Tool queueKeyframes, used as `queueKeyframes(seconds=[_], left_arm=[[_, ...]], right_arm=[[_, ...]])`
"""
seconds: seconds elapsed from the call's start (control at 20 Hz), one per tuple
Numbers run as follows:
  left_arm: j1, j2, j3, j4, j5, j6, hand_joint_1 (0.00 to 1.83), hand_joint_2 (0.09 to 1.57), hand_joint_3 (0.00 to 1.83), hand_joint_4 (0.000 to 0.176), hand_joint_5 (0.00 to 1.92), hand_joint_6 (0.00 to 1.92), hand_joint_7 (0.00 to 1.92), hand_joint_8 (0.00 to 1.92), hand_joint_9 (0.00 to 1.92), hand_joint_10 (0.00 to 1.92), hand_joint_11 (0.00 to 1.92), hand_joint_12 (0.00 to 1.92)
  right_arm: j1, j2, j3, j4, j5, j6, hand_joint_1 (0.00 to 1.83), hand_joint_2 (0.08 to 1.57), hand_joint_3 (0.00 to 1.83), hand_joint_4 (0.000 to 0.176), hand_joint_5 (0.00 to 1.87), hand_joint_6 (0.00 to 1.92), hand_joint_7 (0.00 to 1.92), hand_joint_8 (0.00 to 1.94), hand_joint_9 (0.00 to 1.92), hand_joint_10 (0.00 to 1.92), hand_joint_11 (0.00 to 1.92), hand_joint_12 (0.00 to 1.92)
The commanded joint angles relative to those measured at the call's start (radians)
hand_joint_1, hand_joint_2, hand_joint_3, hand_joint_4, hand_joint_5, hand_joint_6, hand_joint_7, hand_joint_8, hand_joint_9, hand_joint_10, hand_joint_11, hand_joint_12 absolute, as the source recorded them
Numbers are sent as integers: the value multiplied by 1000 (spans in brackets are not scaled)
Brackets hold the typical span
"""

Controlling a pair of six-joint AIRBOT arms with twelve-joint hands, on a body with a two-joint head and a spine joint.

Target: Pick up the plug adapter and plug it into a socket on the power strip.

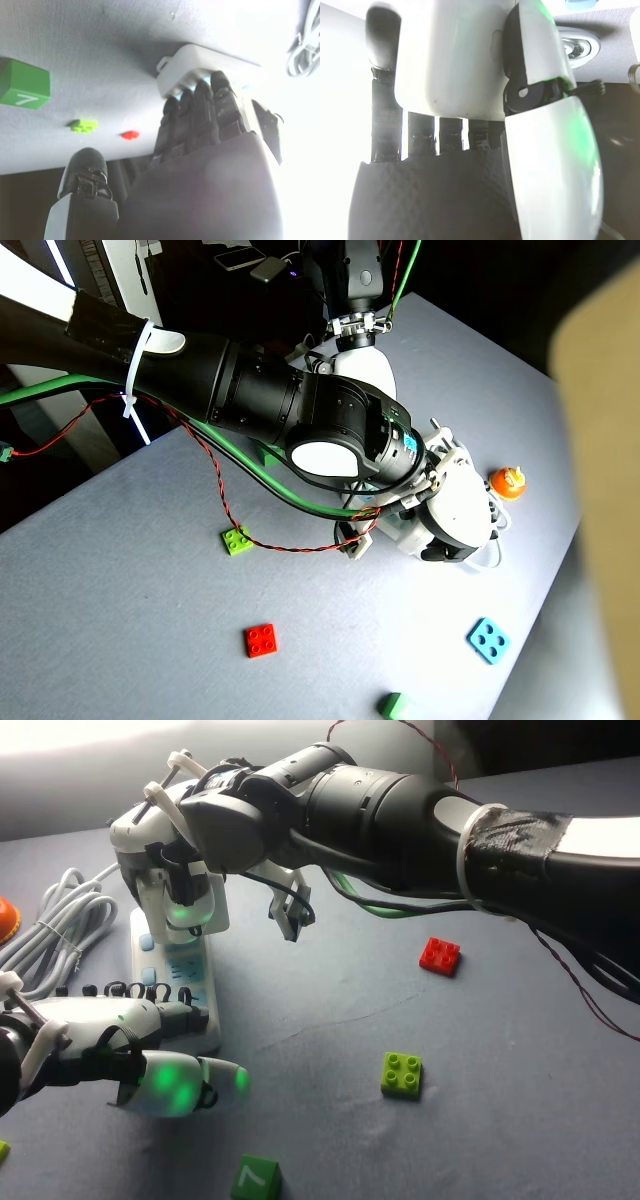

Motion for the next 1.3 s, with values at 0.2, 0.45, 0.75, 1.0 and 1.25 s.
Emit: queueKeyframes(seconds=[0.2,0.45,0.75,1.0,1.25], left_arm=[[1,6,6,-3,-3,0,0,1216,0,0,68,1,84,0,65,1,0,113],[2,9,7,-3,-1,0,0,1214,0,0,64,2,75,2,52,2,0,100],[3,9,7,-3,-1,2,0,1219,1,0,47,2,61,3,38,4,7,17],[3,9,9,-3,2,3,0,1215,0,0,75,7,92,8,68,9,39,43],[1,9,12,-3,7,9,0,1215,2,0,85,1,106,1,79,1,0,159]], right_arm=[[15,5,-5,8,61,3,1359,1171,1,0,752,1173,922,1062,824,1405,713,1532],[15,6,-5,8,62,3,1177,1190,1,12,821,1296,860,1121,797,745,591,1502],[9,10,-5,8,61,3,979,1096,0,0,689,9,723,2,707,91,348,1178],[11,16,-5,8,63,2,836,1104,1,0,554,0,605,0,638,5,268,1088],[25,49,-31,8,65,2,650,1064,0,0,418,0,489,0,509,0,121,1091]])
